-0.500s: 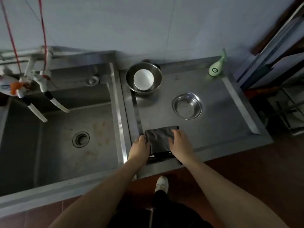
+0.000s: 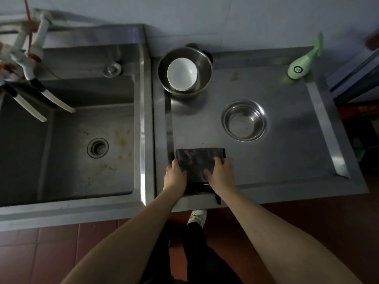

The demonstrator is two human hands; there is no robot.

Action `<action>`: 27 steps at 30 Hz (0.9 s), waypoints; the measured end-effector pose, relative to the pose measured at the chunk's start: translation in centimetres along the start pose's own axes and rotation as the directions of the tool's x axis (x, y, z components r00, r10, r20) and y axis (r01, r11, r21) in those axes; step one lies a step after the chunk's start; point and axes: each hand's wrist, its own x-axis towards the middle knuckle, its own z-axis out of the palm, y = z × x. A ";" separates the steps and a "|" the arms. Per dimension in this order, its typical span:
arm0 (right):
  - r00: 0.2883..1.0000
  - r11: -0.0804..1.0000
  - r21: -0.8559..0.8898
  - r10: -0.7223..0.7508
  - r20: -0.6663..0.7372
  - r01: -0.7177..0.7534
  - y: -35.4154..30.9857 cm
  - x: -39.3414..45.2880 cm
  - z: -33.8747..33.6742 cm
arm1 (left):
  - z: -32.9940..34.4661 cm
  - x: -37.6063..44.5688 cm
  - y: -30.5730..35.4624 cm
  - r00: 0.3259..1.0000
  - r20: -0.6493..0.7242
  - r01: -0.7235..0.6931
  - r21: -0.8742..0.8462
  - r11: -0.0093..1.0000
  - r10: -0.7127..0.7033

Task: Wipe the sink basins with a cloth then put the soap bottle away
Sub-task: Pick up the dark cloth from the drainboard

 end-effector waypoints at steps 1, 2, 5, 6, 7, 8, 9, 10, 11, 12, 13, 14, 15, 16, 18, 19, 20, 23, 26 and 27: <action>1.000 1.000 -0.005 0.004 -0.003 -0.004 0.2 0.1 0.6 | 0.4 0.1 -0.1 1.000 0.002 0.019 -0.009 1.000 -0.019; 1.000 1.000 -0.017 0.003 -0.011 -0.003 0.3 0.1 1.1 | 0.7 0.2 -0.3 1.000 -0.002 0.031 -0.015 0.999 -0.031; 0.999 0.999 -0.043 -0.007 -0.050 0.005 0.5 0.1 1.9 | 1.4 0.6 -0.6 0.998 -0.028 0.055 -0.032 0.998 -0.055; 0.997 0.998 -0.066 -0.017 -0.074 0.012 0.6 0.1 2.0 | 1.5 0.7 -0.7 0.998 -0.031 0.055 -0.029 0.998 -0.055; 0.994 0.995 -0.092 -0.035 -0.104 0.025 0.7 0.3 2.0 | 1.7 0.8 -0.7 0.998 -0.034 0.054 -0.023 0.998 -0.054; 0.989 0.993 -0.110 -0.064 -0.134 0.049 0.7 0.4 2.1 | 1.7 0.7 -0.7 0.998 -0.037 0.055 -0.018 0.998 -0.055; 0.982 0.988 -0.126 -0.107 -0.155 0.088 0.7 0.5 2.2 | 1.8 0.7 -0.7 0.998 -0.041 0.053 -0.014 0.998 -0.054; 0.974 0.980 -0.145 -0.161 -0.157 0.139 0.6 0.7 2.3 | 1.8 0.7 -0.8 0.998 -0.052 0.045 -0.014 0.999 -0.046; 0.966 0.966 -0.172 -0.220 -0.139 0.195 0.4 0.9 2.6 | 1.9 0.7 -1.0 0.998 -0.058 0.037 -0.013 0.999 -0.037; 0.957 0.949 -0.201 -0.269 -0.110 0.244 0.1 1.0 2.8 | 1.9 0.7 -1.2 0.998 -0.063 0.028 -0.012 1.000 -0.029; 0.951 0.935 -0.222 -0.299 -0.079 0.276 -0.2 1.0 3.1 | 1.9 0.7 -1.5 0.997 -0.069 0.018 -0.007 1.000 -0.018; 0.952 0.930 -0.232 -0.302 -0.048 0.283 -0.6 1.1 3.2 | 1.9 0.7 -1.7 0.997 -0.075 0.006 -0.001 1.000 -0.006; 0.957 0.933 -0.232 -0.289 -0.029 0.275 -0.9 1.1 3.4 | 1.9 0.7 -1.9 0.997 -0.082 -0.004 0.003 1.000 0.004; 0.961 0.938 -0.224 -0.275 -0.017 0.265 -1.1 1.2 3.5 | 1.9 0.7 -1.9 0.996 -0.093 -0.013 0.003 1.000 0.014; 0.962 0.944 -0.197 -0.274 -0.014 0.266 -1.2 1.5 3.7 | 1.9 0.7 -2.0 0.994 -0.101 -0.029 0.004 1.000 0.029; 0.959 0.943 -0.183 -0.283 -0.012 0.276 -1.3 1.5 3.8 | 1.8 0.6 -2.0 0.994 -0.101 -0.033 0.000 0.999 0.033; 0.957 0.943 -0.173 -0.291 -0.010 0.285 -1.4 1.5 3.9 | 1.7 0.5 -2.0 0.994 -0.099 -0.041 -0.004 0.999 0.040; 0.957 0.946 -0.149 -0.291 0.006 0.288 -1.9 1.0 4.5 | 1.6 0.0 -2.0 0.994 -0.087 -0.063 -0.019 0.998 0.061; 0.959 0.952 -0.125 -0.282 0.004 0.281 -2.3 0.3 4.6 | 1.0 -0.7 -1.9 0.994 -0.088 -0.074 -0.021 0.997 0.071; 0.961 0.955 -0.110 -0.278 0.000 0.276 -2.4 0.1 4.5 | 0.7 -0.9 -2.0 0.993 -0.093 -0.072 -0.030 0.997 0.069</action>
